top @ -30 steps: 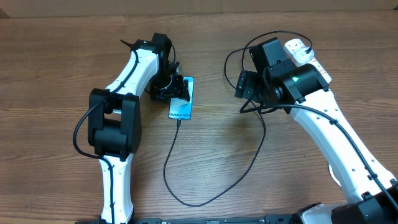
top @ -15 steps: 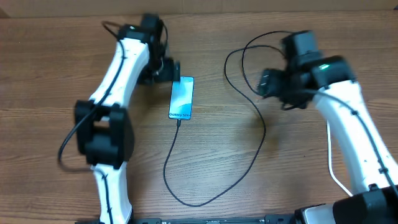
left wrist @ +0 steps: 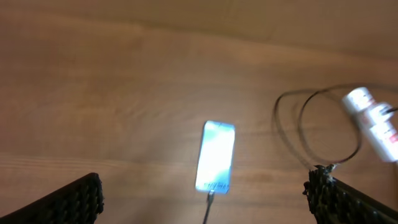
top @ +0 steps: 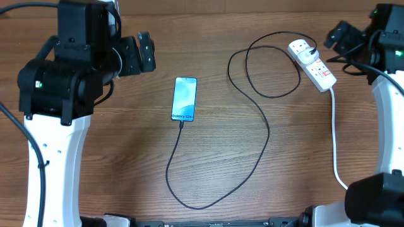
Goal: Plug charger to phone and switch on socket
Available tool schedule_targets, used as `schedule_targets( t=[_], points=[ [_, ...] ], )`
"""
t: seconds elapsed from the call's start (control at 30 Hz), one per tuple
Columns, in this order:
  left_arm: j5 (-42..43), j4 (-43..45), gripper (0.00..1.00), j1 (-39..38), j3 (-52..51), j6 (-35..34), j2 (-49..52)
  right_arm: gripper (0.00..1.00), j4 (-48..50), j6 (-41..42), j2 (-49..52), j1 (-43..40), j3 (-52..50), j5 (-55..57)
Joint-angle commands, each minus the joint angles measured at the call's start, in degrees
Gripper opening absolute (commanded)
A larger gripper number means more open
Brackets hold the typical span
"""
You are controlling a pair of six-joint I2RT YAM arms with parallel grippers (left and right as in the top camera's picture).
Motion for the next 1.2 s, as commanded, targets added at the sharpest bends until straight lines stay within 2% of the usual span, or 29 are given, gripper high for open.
schedule_targets(
  t=[0.0,0.2,0.43,0.77,1.17],
  points=[
    [-1.7,-2.0,1.0,0.2,-1.0,-1.1,2.1,1.0,2.5,-1.6,4.8,-1.5,1.2,6.2],
    [-1.7,-2.1,1.0,0.2,-1.0,-1.1,2.8,1.0,9.3,-7.3,12.9,-2.1,1.2,6.3],
    [-1.7,-2.1,1.0,0.2,-1.0,-1.1,2.8,1.0,15.0,-7.3,19.4,-2.1,1.2,11.2],
    [-1.7,-2.1,1.0,0.2,-1.0,-1.1,2.8,1.0,16.8,-8.4,27.2,-2.6,1.2,12.2],
    [-1.7,-2.1,1.0,0.2,-1.0,-1.1,2.8,1.0,18.1,-8.4,30.3,-3.7,0.9,12.3]
  ],
)
